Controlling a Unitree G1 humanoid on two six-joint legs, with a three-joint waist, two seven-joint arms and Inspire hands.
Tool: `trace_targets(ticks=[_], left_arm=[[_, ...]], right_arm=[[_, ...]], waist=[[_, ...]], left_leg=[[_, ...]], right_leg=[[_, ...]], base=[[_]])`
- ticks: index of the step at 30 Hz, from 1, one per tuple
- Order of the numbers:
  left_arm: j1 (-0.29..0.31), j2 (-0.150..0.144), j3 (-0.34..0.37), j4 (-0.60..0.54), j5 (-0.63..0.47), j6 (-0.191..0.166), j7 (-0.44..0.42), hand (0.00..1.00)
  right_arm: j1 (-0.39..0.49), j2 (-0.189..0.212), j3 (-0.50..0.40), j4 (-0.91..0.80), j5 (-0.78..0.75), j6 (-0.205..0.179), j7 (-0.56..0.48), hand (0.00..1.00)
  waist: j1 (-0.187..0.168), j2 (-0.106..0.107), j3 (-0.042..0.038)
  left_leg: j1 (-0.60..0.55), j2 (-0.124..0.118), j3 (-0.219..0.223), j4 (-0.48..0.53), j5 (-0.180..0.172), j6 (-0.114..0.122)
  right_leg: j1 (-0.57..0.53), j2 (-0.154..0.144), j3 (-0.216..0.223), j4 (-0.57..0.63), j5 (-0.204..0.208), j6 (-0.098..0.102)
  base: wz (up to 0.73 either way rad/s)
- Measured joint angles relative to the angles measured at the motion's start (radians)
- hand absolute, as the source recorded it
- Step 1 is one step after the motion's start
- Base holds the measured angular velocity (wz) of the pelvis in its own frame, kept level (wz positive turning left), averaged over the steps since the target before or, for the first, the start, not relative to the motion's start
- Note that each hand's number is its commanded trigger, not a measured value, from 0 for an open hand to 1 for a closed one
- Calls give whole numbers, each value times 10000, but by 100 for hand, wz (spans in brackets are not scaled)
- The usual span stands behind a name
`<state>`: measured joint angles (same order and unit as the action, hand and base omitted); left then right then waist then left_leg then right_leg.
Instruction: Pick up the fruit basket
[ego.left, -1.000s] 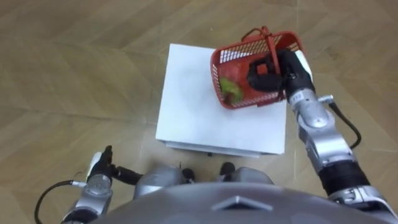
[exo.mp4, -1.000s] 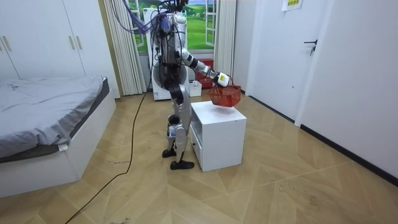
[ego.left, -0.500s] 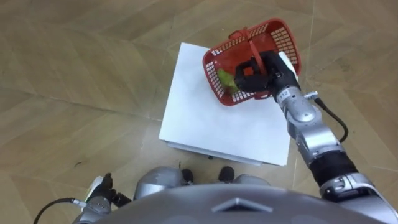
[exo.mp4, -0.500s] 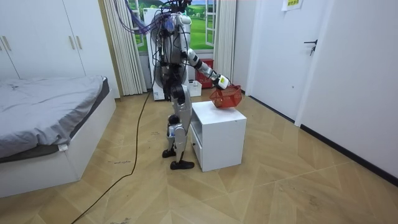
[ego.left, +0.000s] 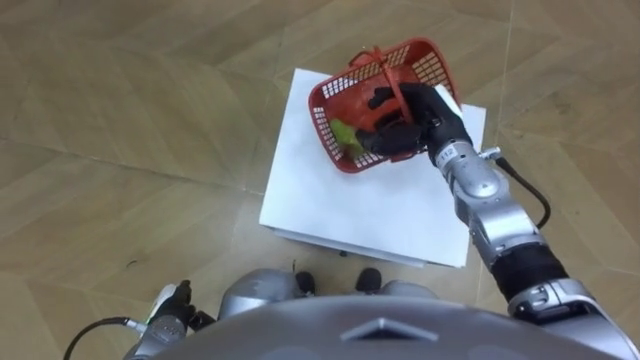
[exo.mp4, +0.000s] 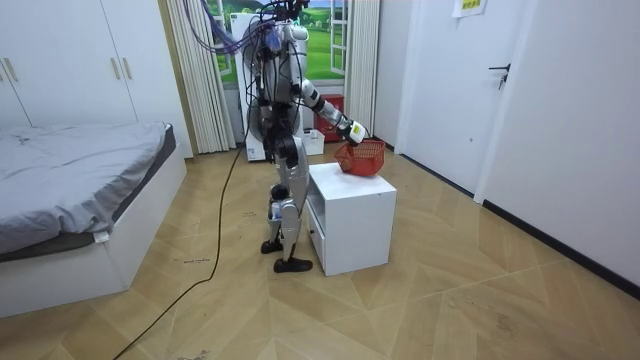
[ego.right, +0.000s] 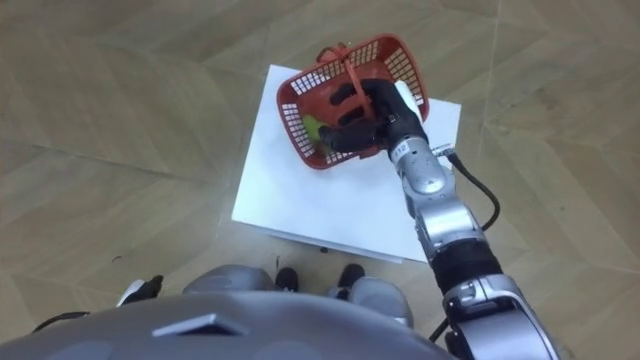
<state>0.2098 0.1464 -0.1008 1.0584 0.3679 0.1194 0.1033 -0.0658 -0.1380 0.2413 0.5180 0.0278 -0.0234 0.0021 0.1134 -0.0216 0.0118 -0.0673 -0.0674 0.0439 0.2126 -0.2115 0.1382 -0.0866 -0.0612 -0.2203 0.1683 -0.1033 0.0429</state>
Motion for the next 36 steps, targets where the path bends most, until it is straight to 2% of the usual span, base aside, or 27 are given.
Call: trace_targets(ticks=[10, 15, 22, 36], left_arm=[[35, -2, 0, -4, -1, 44, -70, 0], [22, -57, 15, -11, 1, 58, -71, 0], [-7, -152, 12, 15, -16, 49, -68, 0], [2, -207, 4, 12, -30, 38, 36, 0]], right_arm=[[132, 11, 0, 0, -27, -8, 186, 0], [162, 156, 0, 0, -48, -7, 247, 0], [212, 189, 10, -1, -60, -7, 280, 0], [437, 171, 117, -4, -65, -99, 220, 0]], waist=[[-47, -13, -7], [-74, -61, -48], [-89, -121, 0], [-151, -128, -1]], left_leg=[[101, 6, 58, -5, 0, 0], [140, 6, 12, -23, -4, -5], [298, 9, -40, -89, -4, -5], [439, 16, 5, -157, -4, -4]], right_leg=[[121, 5, 53, 15, 0, 0], [174, 5, -30, 14, 1, -1], [323, 14, -33, -12, 0, 0], [380, 20, -12, -11, 0, 0]], base=[[0], [2], [2], [-1]])
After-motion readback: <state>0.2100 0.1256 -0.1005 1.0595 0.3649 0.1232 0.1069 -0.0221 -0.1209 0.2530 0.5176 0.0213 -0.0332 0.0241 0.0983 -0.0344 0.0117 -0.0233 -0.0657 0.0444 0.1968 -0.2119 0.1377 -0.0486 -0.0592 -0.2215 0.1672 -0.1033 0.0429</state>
